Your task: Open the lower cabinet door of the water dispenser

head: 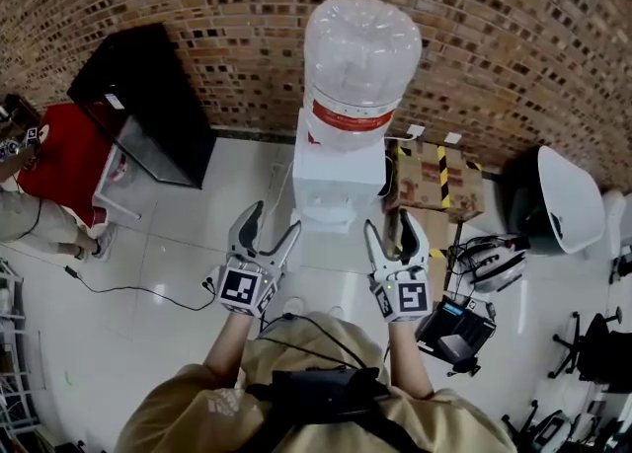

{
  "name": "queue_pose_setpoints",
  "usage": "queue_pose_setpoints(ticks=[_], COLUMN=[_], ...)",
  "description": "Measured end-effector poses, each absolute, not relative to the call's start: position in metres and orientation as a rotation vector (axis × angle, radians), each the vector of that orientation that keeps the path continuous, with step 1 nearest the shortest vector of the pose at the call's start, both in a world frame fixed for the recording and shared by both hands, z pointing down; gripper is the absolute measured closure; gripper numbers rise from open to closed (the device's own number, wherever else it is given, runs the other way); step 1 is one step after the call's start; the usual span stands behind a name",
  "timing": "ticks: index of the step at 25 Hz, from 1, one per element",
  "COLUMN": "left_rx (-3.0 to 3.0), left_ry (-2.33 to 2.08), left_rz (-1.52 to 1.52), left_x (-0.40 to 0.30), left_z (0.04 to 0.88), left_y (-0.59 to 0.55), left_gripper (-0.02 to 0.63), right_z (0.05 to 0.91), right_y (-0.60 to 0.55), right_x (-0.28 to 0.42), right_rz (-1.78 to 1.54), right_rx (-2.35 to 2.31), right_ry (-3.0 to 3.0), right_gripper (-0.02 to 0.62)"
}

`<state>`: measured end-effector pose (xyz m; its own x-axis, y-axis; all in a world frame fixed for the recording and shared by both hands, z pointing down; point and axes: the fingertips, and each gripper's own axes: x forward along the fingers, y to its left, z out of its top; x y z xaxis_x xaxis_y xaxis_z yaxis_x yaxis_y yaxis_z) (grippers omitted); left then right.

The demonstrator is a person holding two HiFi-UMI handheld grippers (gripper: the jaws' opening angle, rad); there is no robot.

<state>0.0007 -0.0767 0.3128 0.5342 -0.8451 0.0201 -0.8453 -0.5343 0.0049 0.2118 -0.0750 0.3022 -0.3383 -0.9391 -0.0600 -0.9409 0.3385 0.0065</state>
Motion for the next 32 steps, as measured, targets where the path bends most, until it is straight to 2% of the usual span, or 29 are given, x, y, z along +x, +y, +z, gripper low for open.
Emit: queue_pose_setpoints(ticks=[2, 4, 6, 17, 32], left_rx=[2.756, 2.756, 2.747, 2.72, 2.66], left_ry=[-1.501, -1.516, -1.548, -1.628, -1.692], left_rz=[0.007, -0.015, -0.011, -0.036, -0.025], left_x=[0.009, 0.013, 0.012, 0.013, -0.002], left_z=[0.304, 0.298, 0.298, 0.293, 0.294], left_y=[-0.078, -0.079, -0.082, -0.092, -0.086], left_gripper=[0.29, 0.29, 0.29, 0.29, 0.29], right_z=[0.292, 0.285, 0.282, 0.268, 0.272], right_y=[-0.072, -0.07, -0.068, -0.069, -0.08], right_x=[0.22, 0.232, 0.244, 0.279, 0.245], right_rz=[0.077, 0.141, 0.199, 0.257, 0.172], right_rx=[-1.807, -1.897, -1.993, -2.193, -2.028], right_ry=[2.478, 2.417, 2.35, 2.214, 2.354], right_gripper=[0.257, 0.144, 0.121, 0.124, 0.14])
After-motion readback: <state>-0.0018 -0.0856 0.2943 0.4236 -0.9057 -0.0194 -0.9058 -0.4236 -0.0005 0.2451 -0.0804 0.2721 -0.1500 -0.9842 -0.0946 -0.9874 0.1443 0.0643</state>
